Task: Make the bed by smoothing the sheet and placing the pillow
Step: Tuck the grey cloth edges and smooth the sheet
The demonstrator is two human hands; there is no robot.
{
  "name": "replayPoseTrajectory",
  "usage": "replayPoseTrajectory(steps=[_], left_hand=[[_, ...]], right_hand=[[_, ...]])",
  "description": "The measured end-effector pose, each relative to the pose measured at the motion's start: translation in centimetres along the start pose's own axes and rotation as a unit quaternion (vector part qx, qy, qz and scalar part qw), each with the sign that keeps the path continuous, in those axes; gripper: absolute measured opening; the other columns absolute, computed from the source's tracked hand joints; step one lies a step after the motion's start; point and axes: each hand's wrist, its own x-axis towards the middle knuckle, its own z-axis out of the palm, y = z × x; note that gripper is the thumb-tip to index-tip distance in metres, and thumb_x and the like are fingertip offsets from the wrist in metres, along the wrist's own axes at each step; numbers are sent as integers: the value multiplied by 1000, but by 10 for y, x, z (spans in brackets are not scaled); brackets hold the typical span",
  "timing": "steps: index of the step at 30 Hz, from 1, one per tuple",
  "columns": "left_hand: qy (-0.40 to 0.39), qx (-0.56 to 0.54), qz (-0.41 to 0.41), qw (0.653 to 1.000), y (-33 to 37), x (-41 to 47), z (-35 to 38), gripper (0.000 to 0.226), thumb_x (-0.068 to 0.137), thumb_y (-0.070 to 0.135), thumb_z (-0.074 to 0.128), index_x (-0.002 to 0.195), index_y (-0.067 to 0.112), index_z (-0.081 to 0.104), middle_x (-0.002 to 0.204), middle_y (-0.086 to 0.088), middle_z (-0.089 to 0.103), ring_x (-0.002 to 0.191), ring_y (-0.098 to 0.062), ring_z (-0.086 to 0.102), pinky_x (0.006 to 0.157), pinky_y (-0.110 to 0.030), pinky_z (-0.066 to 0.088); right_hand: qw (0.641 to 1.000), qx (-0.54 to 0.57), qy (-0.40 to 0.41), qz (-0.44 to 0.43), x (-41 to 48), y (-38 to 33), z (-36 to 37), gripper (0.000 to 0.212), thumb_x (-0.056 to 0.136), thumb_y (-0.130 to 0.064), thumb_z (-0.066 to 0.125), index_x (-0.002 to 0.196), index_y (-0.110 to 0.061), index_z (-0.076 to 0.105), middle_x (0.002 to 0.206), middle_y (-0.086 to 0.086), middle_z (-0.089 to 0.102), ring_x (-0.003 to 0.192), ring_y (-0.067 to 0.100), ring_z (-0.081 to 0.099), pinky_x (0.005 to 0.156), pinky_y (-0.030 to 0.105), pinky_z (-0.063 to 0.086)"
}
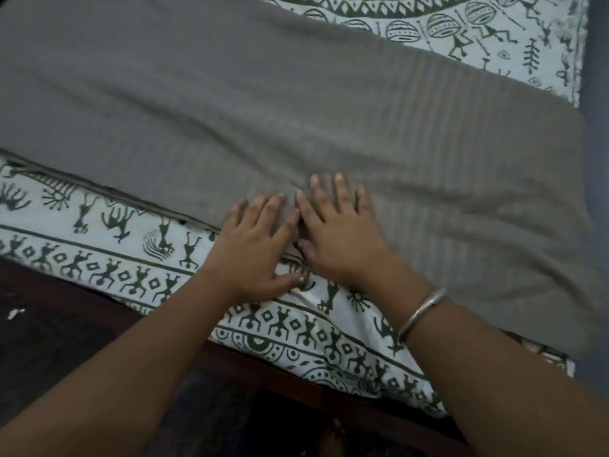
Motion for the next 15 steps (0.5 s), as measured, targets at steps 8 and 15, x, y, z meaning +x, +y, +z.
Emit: replayPoseTrajectory(steps=[8,15], left_hand=[[103,11,-7,995,-56,-8,-3,47,70,22,41,107,5,64,95,-18,61,80,-35,58,70,-41,48],[178,26,28,983,-64,-15,-3,18,68,16,43,79,10,57,73,-9,51,64,-27,47,60,-33,30]], right_hand=[[988,67,120,-68,42,-5,-31,42,85,-32,43,115,-10,62,113,18,63,104,37,58,86,45,48],[993,-50,-9,-103,57,-36,-1,73,88,-59,9,153,-29,0,160,14,-7,147,34,-8,114,58,-7]])
